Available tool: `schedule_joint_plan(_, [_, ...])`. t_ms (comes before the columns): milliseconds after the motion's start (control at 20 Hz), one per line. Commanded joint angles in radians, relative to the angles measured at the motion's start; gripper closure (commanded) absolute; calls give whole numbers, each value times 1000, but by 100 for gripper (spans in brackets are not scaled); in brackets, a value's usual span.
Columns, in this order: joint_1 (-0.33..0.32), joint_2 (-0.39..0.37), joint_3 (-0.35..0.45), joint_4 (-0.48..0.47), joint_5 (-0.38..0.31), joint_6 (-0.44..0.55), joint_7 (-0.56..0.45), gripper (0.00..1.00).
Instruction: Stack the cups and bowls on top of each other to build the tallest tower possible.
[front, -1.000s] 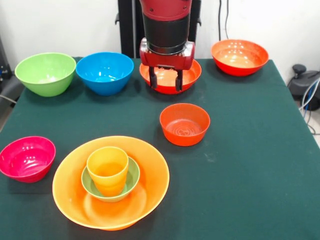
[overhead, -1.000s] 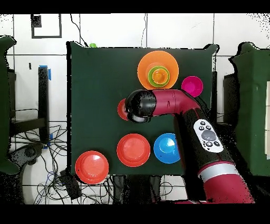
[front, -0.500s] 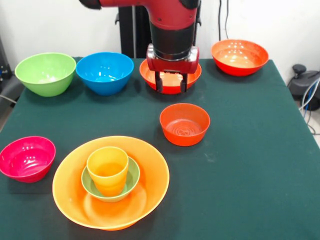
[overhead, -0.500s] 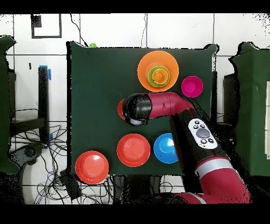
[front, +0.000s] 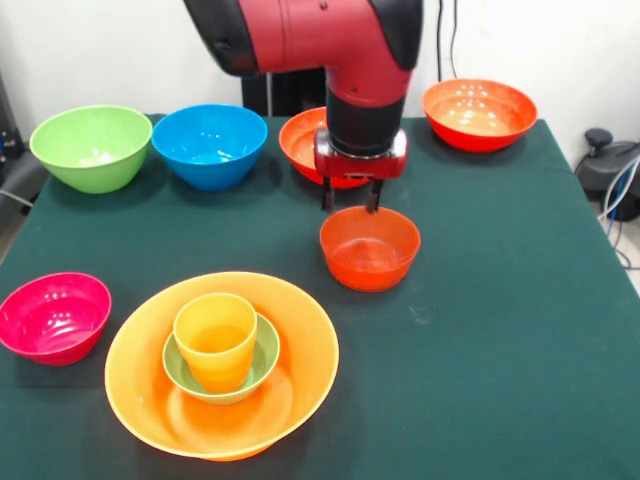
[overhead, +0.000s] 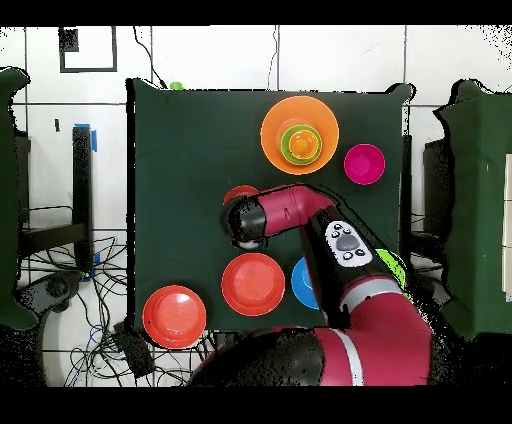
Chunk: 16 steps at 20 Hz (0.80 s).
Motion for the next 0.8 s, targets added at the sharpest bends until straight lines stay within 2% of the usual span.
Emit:
schedule_joint_plan(50, [74,125,-87,-115,-142,-141,67,0])
schedule_joint_plan(350, [136,210,-167,-214,-169,-210,129,0])
schedule_joint_plan(550, [162,225,-213,-240,-171,-232,140,0])
schedule_joint_plan(750, [214,240,-286,-269,-181,-267,179,0])
schedule_joint_plan(800, [227,244,-303,-276,-183,-277,184,100])
